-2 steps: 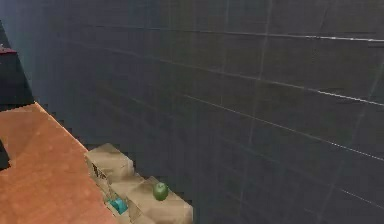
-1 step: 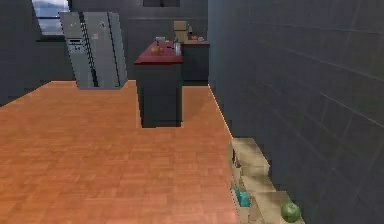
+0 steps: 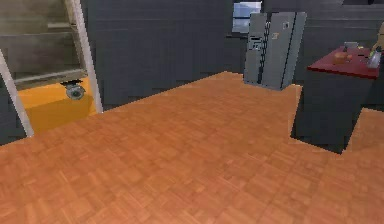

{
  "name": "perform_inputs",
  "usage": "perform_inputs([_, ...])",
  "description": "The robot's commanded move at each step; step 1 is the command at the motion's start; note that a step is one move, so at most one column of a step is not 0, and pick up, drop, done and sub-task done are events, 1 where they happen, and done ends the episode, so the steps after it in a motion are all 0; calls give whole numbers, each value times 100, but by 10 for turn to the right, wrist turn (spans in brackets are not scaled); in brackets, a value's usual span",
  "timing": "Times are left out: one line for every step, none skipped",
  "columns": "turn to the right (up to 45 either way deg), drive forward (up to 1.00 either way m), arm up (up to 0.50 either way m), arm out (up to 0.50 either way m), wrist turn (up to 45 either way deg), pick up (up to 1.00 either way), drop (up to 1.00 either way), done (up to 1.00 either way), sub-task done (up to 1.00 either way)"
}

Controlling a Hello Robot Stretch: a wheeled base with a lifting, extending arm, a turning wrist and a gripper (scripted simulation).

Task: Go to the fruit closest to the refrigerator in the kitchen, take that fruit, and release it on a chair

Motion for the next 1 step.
perform_inputs([-90,0,0,0,0,0,0,0,0])
